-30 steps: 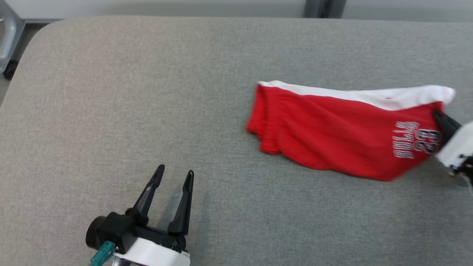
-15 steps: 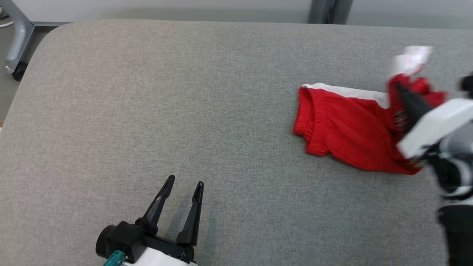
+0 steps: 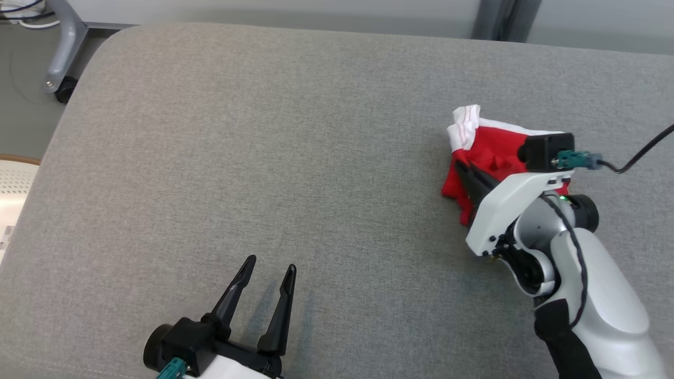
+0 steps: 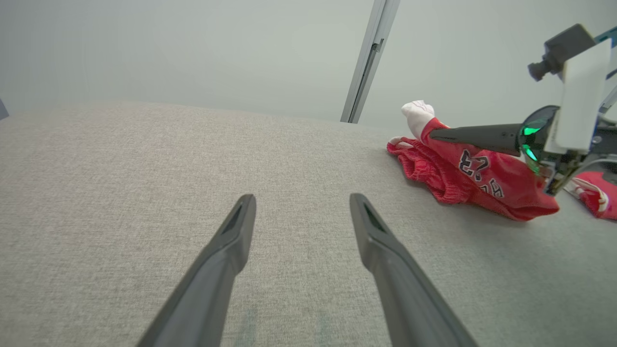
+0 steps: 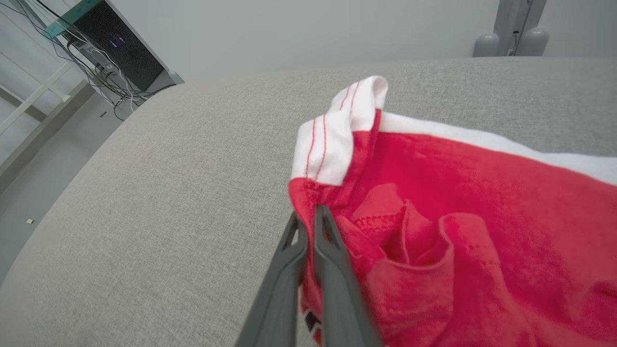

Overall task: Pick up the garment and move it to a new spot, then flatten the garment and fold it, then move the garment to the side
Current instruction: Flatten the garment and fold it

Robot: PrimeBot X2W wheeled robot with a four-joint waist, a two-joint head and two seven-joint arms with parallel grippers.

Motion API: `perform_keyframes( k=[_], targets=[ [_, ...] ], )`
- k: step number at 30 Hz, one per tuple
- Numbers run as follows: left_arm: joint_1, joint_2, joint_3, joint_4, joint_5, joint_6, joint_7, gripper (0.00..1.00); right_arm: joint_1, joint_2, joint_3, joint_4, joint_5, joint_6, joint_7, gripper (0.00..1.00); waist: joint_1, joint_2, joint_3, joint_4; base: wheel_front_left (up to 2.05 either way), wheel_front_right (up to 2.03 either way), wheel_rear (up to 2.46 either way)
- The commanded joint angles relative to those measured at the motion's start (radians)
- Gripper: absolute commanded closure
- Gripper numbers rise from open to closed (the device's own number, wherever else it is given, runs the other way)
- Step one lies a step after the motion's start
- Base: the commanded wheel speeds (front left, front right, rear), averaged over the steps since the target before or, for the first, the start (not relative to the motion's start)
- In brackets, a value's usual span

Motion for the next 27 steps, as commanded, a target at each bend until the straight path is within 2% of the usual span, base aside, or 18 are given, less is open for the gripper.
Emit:
perform_keyframes(
  k=[1,3,4,5,6,9,12,17,18,20,23,27],
  targets=[
    [0.009,0.003,0.004,0.002,0.002,-0.003,-0.005,0.00,-0.012,-0.003,0.006,0.011,0.004,0.001,-0.012,1.00,0.0000,0.0000,-0.003,0.007,0.00,0.00,0.00],
    [0.013,0.001,0.005,0.006,0.002,-0.004,-0.004,0.00,-0.023,-0.003,0.029,0.050,0.017,0.001,-0.033,1.00,0.0000,0.0000,-0.005,0.012,0.00,0.00,0.00],
    [0.014,0.000,0.007,0.007,0.002,-0.004,-0.004,0.00,-0.027,-0.003,0.044,0.065,0.019,0.001,-0.044,0.82,0.0000,0.0000,-0.006,0.013,0.00,0.00,0.00],
    [0.014,-0.001,0.010,0.008,0.002,-0.004,-0.005,0.00,-0.032,-0.003,0.058,0.075,0.021,0.001,-0.055,0.51,0.0000,0.0000,-0.007,0.012,0.00,0.00,0.00],
    [0.014,-0.001,0.013,0.008,0.002,-0.005,-0.004,0.00,-0.035,-0.003,0.070,0.080,0.023,0.001,-0.068,0.00,0.0000,0.0000,-0.009,0.010,0.00,0.00,0.00],
    [0.025,-0.003,0.025,0.011,-0.001,-0.003,-0.004,0.00,-0.029,-0.003,0.099,0.052,-0.003,0.001,-0.117,0.00,0.0000,0.0000,-0.024,-0.002,0.00,0.00,0.00],
    [0.041,-0.003,0.046,0.007,-0.002,0.004,-0.004,0.00,0.016,-0.003,0.102,-0.041,-0.004,0.001,-0.138,0.00,0.0000,0.0000,-0.046,-0.023,0.00,0.00,0.00],
    [0.048,-0.005,0.065,-0.012,0.010,0.002,-0.005,0.00,0.095,-0.088,-0.001,-0.286,0.005,0.000,-0.100,0.00,0.0000,0.0000,-0.041,-0.043,0.00,0.00,0.00],
    [0.044,-0.005,0.065,-0.016,0.012,-0.001,-0.004,0.00,0.111,-0.104,-0.038,-0.316,0.007,0.001,-0.089,0.53,0.0000,0.0000,-0.034,-0.044,0.00,0.00,0.00],
    [0.029,-0.006,0.058,-0.021,0.016,-0.007,-0.004,0.00,0.143,-0.144,-0.132,-0.351,0.008,0.001,-0.062,1.00,0.0000,0.0000,-0.004,-0.037,0.00,0.00,0.00],
    [0.013,-0.007,0.049,-0.014,0.018,-0.014,-0.004,0.00,0.152,-0.175,-0.166,-0.303,0.018,0.001,-0.049,1.00,0.0000,0.0000,0.023,-0.024,0.00,0.00,0.00],
    [-0.007,-0.007,0.045,-0.002,0.019,-0.022,-0.004,0.00,0.130,-0.193,-0.129,-0.192,0.031,0.001,-0.070,1.00,0.0000,0.0000,0.045,-0.005,0.00,0.00,0.00]
  ],
)
